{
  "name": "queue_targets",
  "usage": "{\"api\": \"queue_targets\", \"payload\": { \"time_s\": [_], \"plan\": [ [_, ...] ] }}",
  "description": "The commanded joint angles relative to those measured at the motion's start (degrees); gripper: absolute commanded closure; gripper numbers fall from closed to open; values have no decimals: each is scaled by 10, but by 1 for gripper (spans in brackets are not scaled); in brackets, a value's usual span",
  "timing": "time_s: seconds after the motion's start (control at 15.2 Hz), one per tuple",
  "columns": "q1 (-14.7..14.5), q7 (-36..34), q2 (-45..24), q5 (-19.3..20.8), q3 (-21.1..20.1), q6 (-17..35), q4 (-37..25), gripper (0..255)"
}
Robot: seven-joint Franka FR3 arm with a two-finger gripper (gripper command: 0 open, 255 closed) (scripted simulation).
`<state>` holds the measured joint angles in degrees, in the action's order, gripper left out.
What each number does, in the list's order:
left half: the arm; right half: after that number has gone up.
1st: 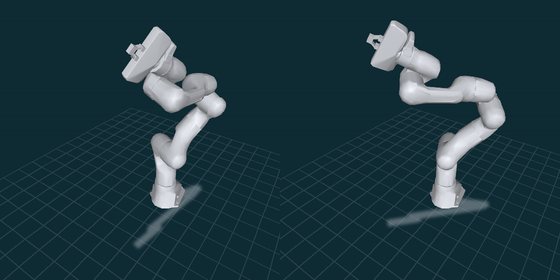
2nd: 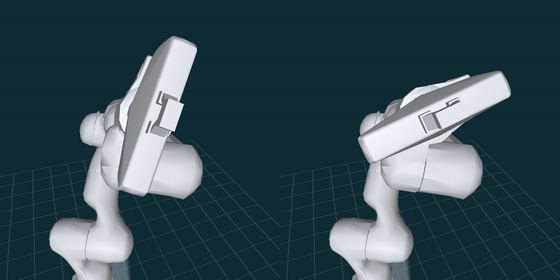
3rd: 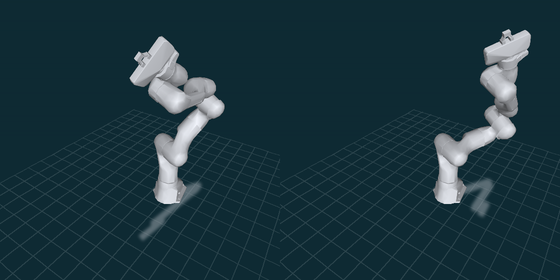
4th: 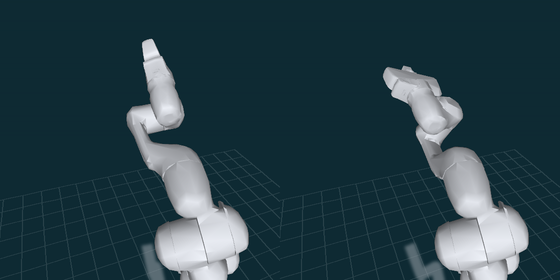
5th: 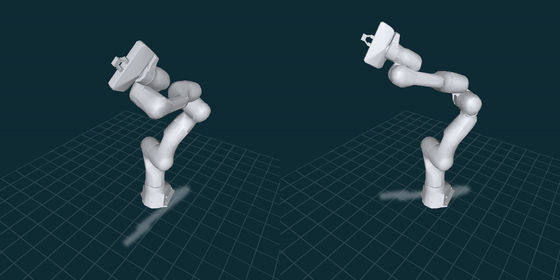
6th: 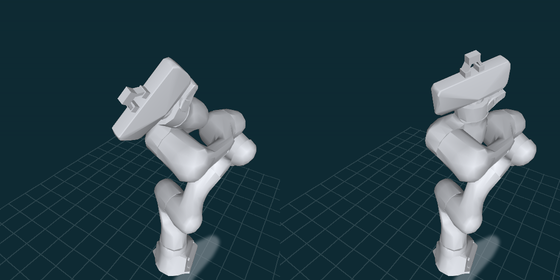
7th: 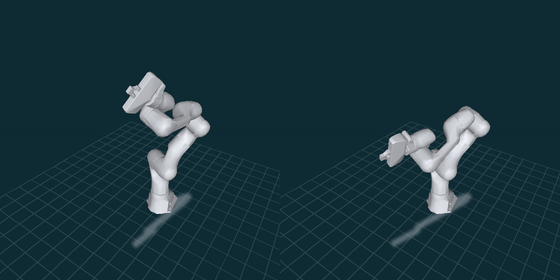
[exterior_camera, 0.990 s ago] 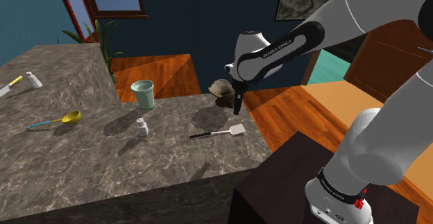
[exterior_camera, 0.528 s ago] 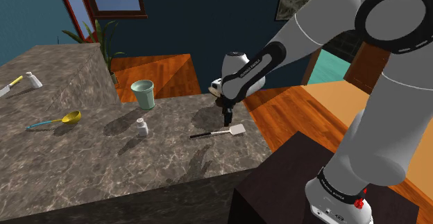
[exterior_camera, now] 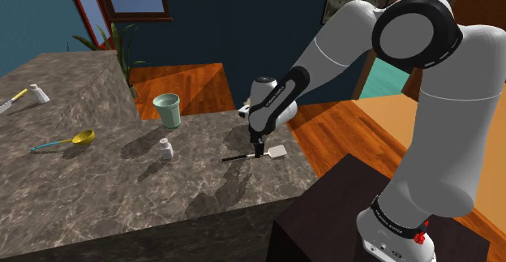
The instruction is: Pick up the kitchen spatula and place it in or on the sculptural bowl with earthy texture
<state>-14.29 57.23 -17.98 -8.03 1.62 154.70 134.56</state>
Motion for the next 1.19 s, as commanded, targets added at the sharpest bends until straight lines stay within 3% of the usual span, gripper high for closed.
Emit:
{"api": "queue_targets", "payload": {
  "time_s": [0.0,0.66,0.73,1.12],
  "plan": [
    [2,5,-17,-4,-2,13,-4,0],
    [4,8,-37,-7,-5,29,-8,0],
    [4,8,-37,-7,-5,29,-8,255],
    [4,8,-37,-7,-5,29,-8,255]
  ]
}}
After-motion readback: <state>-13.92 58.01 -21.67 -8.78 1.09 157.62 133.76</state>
